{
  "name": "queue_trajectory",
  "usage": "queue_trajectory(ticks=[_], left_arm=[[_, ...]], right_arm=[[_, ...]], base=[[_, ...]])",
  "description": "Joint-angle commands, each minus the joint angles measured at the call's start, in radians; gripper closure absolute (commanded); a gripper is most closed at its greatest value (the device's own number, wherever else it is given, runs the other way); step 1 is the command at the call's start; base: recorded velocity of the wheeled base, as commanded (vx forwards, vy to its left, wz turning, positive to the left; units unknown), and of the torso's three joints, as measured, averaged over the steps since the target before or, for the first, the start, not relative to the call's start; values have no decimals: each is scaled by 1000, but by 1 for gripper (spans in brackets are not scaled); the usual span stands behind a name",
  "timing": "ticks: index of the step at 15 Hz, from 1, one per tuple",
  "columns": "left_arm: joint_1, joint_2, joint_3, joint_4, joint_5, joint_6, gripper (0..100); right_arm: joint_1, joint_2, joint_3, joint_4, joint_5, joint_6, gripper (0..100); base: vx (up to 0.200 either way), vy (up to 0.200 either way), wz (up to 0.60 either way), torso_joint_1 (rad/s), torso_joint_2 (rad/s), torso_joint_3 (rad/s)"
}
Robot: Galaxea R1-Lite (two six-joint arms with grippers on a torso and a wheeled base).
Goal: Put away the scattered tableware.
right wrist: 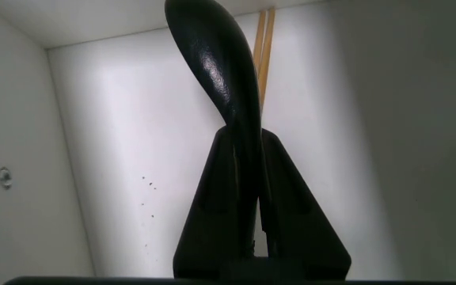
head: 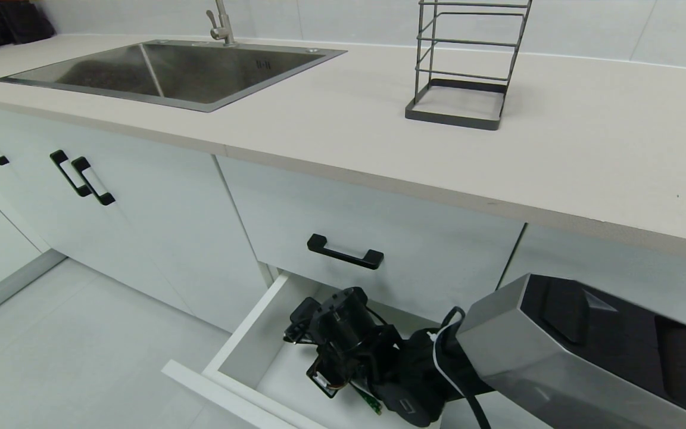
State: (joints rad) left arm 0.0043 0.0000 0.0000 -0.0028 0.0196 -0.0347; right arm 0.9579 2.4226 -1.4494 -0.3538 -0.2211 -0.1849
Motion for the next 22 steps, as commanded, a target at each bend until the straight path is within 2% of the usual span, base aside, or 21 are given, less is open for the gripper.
queue_trajectory(ticks=[1,14,22], left_arm=[[0,0,0,0,0,-1,0],[0,0,0,0,2,-1,0],[0,0,0,0,0,-1,0]], right_arm=[[-4,16,-6,4,0,-1,100],[-5,110,-97,50,5,1,100],[-5,127,-101,50,8,-1,100]], base=[[0,0,0,0,0,0],[0,0,0,0,0,0],[0,0,0,0,0,0]])
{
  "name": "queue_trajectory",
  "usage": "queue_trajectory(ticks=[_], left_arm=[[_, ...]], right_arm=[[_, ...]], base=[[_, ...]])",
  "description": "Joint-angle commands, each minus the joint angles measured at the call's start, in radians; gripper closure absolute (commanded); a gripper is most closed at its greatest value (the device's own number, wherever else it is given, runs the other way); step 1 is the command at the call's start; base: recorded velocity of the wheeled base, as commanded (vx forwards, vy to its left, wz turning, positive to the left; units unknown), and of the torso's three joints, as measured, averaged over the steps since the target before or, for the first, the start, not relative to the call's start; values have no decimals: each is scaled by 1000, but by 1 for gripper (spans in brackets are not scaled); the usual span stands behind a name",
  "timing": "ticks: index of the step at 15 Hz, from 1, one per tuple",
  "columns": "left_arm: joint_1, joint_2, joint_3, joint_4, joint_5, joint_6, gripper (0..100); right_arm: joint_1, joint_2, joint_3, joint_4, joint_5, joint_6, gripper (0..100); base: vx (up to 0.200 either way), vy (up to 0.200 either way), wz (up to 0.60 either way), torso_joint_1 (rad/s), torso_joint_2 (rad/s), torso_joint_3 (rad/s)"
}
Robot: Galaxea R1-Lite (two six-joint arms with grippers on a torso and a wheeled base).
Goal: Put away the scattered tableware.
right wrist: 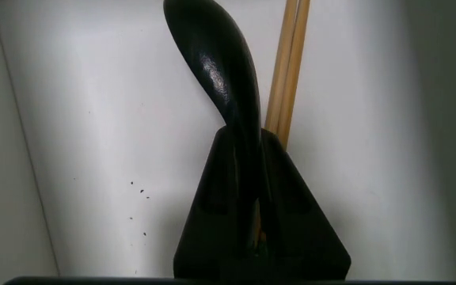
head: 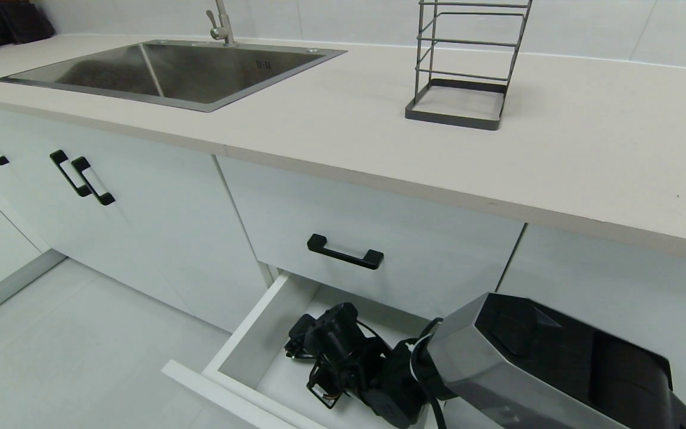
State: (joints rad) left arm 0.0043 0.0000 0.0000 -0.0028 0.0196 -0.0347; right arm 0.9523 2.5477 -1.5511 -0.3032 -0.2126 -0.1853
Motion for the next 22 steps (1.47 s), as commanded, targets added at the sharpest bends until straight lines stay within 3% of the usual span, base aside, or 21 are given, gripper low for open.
queue_trajectory(ticks=[1,2,3,8,13,16,22], left_arm=[[0,0,0,0,0,-1,0],[0,0,0,0,0,-1,0],[0,0,0,0,0,-1,0],[0,0,0,0,0,-1,0],[0,0,0,0,0,-1,0],[0,0,0,0,0,-1,0],[0,0,0,0,0,-1,0]], right_arm=[[0,2,0,-1,-1,0,100],[0,3,0,-1,1,-2,100],[0,5,0,-1,1,-3,0],[11,-29,9,-1,-2,-3,0],[63,-228,120,-19,-8,-3,0],[91,-311,246,-136,-7,-3,0],[114,-395,491,-508,4,-22,0]], base=[[0,0,0,0,0,0],[0,0,0,0,0,0],[0,0,0,0,0,0],[0,0,0,0,0,0],[0,0,0,0,0,0],[0,0,0,0,0,0],[0,0,0,0,0,0]])
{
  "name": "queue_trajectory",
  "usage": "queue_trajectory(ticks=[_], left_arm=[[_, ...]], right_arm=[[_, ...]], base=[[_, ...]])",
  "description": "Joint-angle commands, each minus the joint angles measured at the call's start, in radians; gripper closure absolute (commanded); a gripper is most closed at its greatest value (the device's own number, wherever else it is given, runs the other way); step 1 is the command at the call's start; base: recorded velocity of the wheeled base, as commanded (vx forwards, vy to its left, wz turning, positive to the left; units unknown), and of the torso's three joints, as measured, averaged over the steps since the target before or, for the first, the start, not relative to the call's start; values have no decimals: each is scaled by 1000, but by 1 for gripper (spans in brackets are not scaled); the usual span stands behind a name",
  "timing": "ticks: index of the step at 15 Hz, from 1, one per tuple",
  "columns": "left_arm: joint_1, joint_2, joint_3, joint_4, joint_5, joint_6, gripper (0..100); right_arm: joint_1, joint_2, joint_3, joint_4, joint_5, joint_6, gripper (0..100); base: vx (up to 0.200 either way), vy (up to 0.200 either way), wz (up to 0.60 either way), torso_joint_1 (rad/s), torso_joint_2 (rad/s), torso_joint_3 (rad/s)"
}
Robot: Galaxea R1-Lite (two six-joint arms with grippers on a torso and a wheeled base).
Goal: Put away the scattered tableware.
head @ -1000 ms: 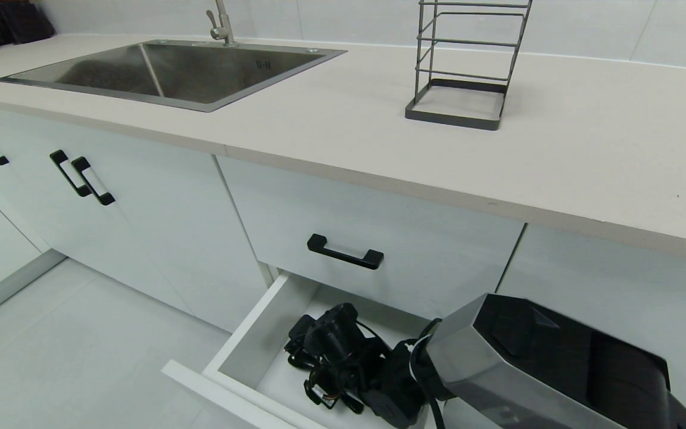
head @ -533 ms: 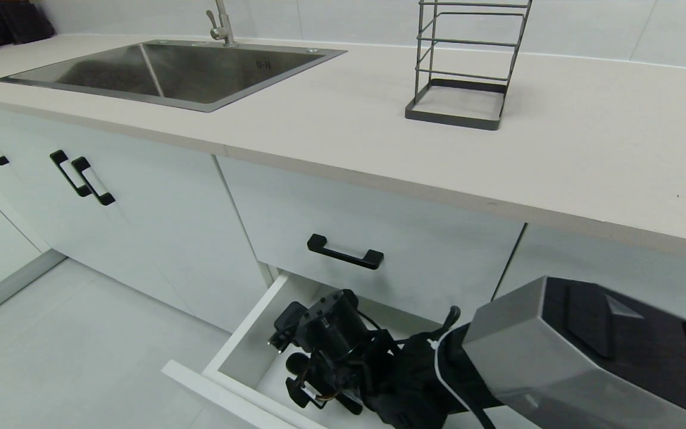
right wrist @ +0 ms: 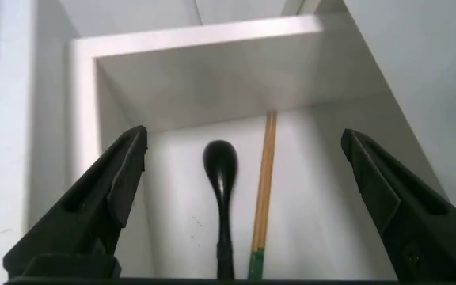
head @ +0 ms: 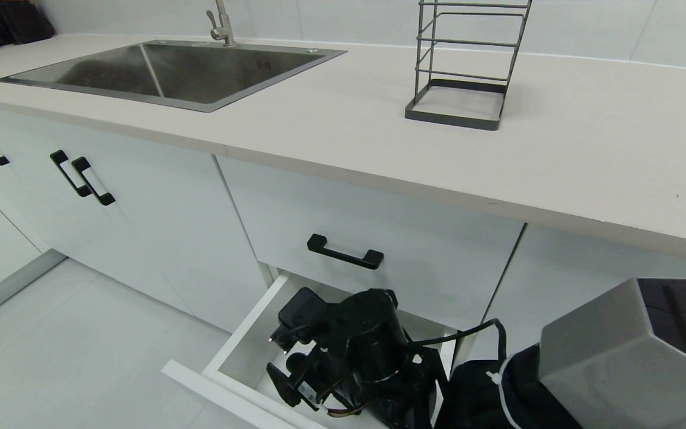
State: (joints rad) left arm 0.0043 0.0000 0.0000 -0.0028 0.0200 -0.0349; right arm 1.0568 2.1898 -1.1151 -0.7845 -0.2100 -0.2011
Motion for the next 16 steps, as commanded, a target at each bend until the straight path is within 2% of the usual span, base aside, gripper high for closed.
queue_trajectory(ticks=[1,9,10,16], left_arm=[[0,0,0,0,0,0,0],[0,0,0,0,0,0,0],[0,0,0,0,0,0,0],[2,0,0,0,0,0,0]], right_arm=[[8,-64,74,-36,18,-23,0],[-4,-269,307,-64,80,-23,0],[-6,-337,394,-65,96,-23,0],[-37,-610,676,-64,141,-24,0]], base=[[0,0,0,0,0,0],[0,0,0,0,0,0],[0,0,0,0,0,0],[0,0,0,0,0,0]])
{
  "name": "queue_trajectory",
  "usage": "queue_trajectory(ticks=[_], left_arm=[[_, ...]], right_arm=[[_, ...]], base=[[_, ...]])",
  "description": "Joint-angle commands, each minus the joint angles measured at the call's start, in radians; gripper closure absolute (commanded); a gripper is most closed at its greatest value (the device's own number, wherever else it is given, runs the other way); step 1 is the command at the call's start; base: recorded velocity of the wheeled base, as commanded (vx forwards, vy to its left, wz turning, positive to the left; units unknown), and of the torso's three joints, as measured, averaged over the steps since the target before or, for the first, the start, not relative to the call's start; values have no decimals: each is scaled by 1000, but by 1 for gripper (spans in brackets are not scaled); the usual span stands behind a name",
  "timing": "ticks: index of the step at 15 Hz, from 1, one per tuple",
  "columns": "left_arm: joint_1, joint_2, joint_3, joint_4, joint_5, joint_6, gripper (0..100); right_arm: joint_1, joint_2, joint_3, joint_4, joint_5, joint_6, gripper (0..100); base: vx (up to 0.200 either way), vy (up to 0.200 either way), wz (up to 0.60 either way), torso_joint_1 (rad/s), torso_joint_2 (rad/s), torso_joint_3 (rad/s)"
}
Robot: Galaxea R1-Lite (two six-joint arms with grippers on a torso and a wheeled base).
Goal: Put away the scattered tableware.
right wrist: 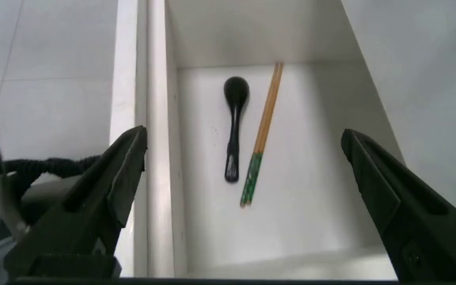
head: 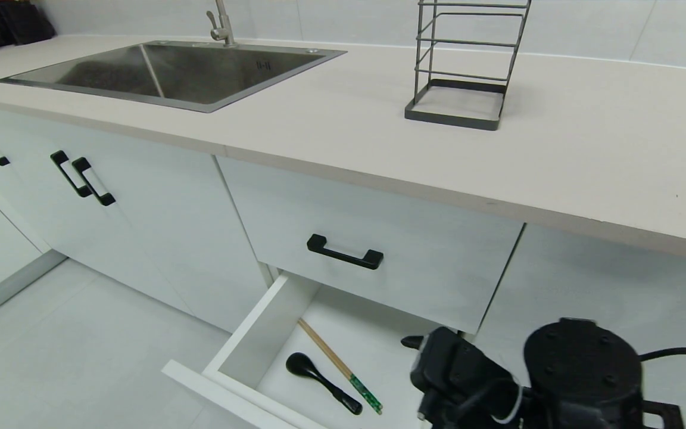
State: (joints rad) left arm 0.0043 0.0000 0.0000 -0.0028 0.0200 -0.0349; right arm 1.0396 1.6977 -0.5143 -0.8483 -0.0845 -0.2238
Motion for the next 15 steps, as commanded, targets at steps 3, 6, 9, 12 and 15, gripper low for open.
queue_trajectory(ticks=[3,6,9,12,15], left_arm=[[0,0,0,0,0,0,0],[0,0,0,0,0,0,0],[0,0,0,0,0,0,0],[0,0,0,0,0,1,0],[0,0,0,0,0,1,0]], right_arm=[[-64,-233,177,8,48,-2,0],[-87,-363,332,25,124,-2,0],[-124,-559,434,69,161,3,0],[-125,-828,513,176,173,77,0],[-125,-1184,514,439,172,153,0]], base=[[0,0,0,0,0,0],[0,0,0,0,0,0],[0,0,0,0,0,0],[0,0,0,0,0,0],[0,0,0,0,0,0]])
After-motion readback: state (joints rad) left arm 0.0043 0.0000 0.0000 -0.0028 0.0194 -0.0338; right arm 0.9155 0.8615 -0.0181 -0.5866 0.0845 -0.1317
